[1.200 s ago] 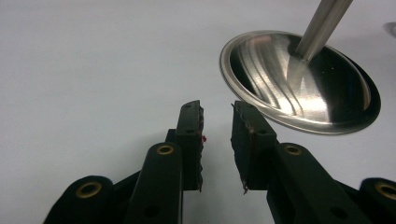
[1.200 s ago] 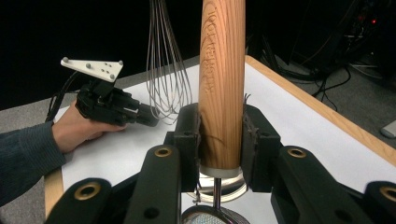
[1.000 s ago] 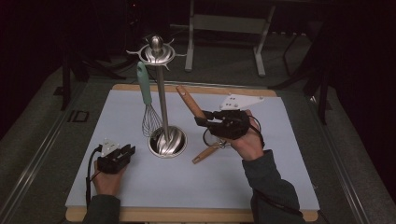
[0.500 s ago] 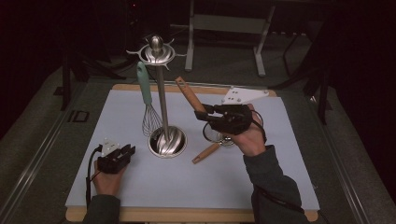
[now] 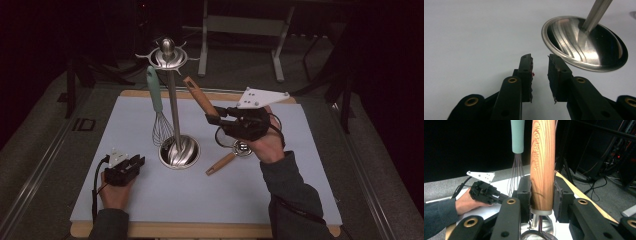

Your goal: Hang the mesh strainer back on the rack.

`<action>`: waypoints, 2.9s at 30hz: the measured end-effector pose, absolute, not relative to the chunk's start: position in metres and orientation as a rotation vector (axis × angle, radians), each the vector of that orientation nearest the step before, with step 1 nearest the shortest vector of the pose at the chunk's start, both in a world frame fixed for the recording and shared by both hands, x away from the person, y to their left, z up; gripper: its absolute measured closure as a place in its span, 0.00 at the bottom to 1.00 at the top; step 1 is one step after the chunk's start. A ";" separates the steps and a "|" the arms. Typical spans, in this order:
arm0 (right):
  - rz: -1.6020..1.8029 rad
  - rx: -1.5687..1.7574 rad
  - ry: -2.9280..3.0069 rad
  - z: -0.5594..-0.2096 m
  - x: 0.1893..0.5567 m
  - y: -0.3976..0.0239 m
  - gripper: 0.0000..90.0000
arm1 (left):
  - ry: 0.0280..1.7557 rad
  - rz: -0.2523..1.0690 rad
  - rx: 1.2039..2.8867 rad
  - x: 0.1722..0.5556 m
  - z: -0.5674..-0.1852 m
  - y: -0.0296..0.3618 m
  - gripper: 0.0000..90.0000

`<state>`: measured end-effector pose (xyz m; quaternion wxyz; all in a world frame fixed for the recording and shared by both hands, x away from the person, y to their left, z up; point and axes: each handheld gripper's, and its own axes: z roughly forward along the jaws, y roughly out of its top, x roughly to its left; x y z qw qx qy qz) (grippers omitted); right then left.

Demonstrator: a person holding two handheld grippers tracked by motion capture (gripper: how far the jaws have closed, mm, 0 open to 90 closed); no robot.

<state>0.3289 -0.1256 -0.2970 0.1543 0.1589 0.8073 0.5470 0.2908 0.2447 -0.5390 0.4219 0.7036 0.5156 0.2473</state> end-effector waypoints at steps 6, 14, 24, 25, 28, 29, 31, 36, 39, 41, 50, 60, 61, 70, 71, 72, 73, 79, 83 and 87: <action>1.593 0.433 2.295 -0.292 0.327 -0.126 0.79 | 1.291 0.619 1.762 0.291 -0.539 0.245 0.81; 1.614 0.405 2.278 -0.288 0.326 -0.125 0.79 | 1.291 0.620 1.765 0.291 -0.539 0.245 0.81; 1.644 0.387 2.261 -0.283 0.323 -0.125 0.79 | 1.290 0.622 1.764 0.291 -0.539 0.244 0.81; 1.644 0.383 2.262 -0.282 0.323 -0.124 0.79 | 1.290 0.622 1.764 0.291 -0.539 0.245 0.81; 1.641 0.377 2.267 -0.281 0.324 -0.120 0.79 | 1.290 0.621 1.764 0.291 -0.539 0.245 0.81; 1.638 0.375 2.269 -0.281 0.325 -0.119 0.79 | 1.290 0.620 1.763 0.291 -0.539 0.245 0.81; 1.638 0.380 2.272 -0.282 0.326 -0.117 0.79 | 1.291 0.619 1.763 0.291 -0.539 0.245 0.81; 1.639 0.381 2.280 -0.284 0.332 -0.110 0.79 | 1.291 0.618 1.763 0.291 -0.539 0.245 0.81; 1.637 0.387 2.285 -0.286 0.337 -0.107 0.79 | 1.291 0.618 1.763 0.291 -0.539 0.245 0.81; 1.638 0.403 2.284 -0.288 0.340 -0.105 0.79 | 1.292 0.617 1.762 0.291 -0.539 0.245 0.81; 1.631 0.419 2.313 -0.295 0.350 -0.093 0.79 | 1.291 0.617 1.761 0.291 -0.539 0.245 0.81; 1.574 0.423 2.356 -0.299 0.357 -0.077 0.78 | 1.291 0.615 1.761 0.291 -0.539 0.245 0.81; 1.571 0.430 2.360 -0.299 0.357 -0.076 0.78 | 1.291 0.615 1.761 0.291 -0.539 0.245 0.81; 1.578 0.460 2.383 -0.300 0.364 -0.070 0.76 | 1.291 0.613 1.763 0.291 -0.539 0.245 0.81; 1.572 0.463 2.380 -0.300 0.364 -0.070 0.72 | 1.291 0.613 1.763 0.291 -0.539 0.245 0.81; 1.569 0.465 2.377 -0.300 0.364 -0.070 0.70 | 1.291 0.614 1.762 0.291 -0.539 0.245 0.81; 1.567 0.462 2.375 -0.300 0.365 -0.071 0.69 | 1.291 0.614 1.763 0.291 -0.539 0.245 0.81; 1.553 0.449 2.369 -0.300 0.362 -0.074 0.68 | 1.292 0.615 1.763 0.291 -0.539 0.245 0.81; 1.540 0.448 2.368 -0.300 0.360 -0.077 0.68 | 1.294 0.614 1.762 0.291 -0.539 0.245 0.81; 1.525 0.444 2.373 -0.300 0.360 -0.079 0.68 | 1.293 0.615 1.762 0.291 -0.539 0.245 0.81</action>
